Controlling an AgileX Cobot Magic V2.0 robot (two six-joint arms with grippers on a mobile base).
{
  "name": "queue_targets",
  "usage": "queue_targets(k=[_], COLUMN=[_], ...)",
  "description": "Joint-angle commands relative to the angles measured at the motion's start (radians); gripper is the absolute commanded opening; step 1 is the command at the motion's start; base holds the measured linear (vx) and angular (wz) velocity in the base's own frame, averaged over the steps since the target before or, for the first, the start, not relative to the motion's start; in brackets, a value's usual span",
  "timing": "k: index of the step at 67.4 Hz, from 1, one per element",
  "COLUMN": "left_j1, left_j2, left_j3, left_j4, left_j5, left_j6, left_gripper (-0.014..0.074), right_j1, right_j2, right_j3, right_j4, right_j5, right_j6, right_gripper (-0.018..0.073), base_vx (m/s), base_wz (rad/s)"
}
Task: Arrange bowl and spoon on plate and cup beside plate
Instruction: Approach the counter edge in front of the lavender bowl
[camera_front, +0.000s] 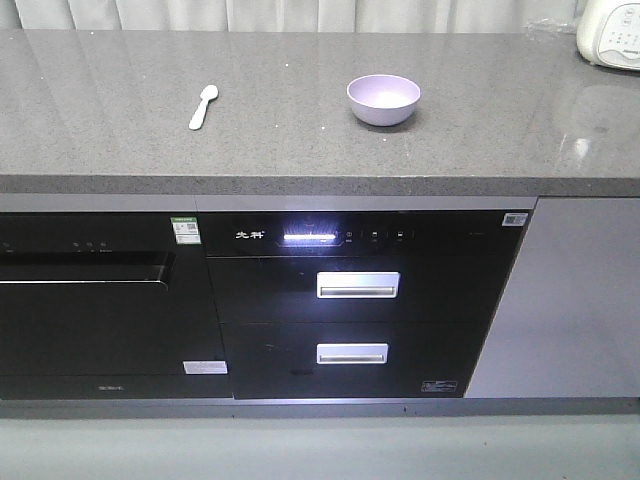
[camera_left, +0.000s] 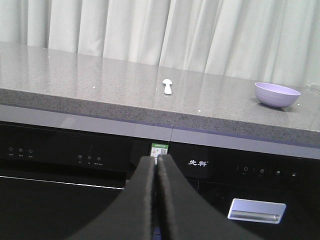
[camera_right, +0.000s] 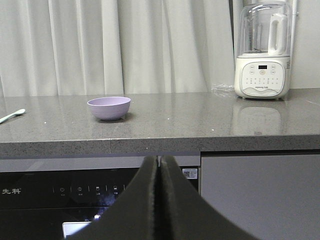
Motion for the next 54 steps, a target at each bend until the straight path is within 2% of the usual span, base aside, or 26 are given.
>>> queue_targets(k=[1, 54], left_j1=[0.0, 0.0], left_j2=[-0.014, -0.014], left_j3=[0.021, 0.021], left_j4=[-0.008, -0.008], left_j5=[-0.08, -0.08], left_j6=[0.0, 0.0], left_gripper=[-0.0006, -0.0006], right_j1=[0.002, 0.002], right_j2=[-0.009, -0.009], right_j3=[0.008, 0.008], right_j4=[-0.005, -0.005], right_j5=[-0.076, -0.076], right_j6=[-0.005, -0.005], right_gripper=[-0.0004, -0.0004], base_vx=[0.06, 0.06], base_wz=[0.0, 0.0])
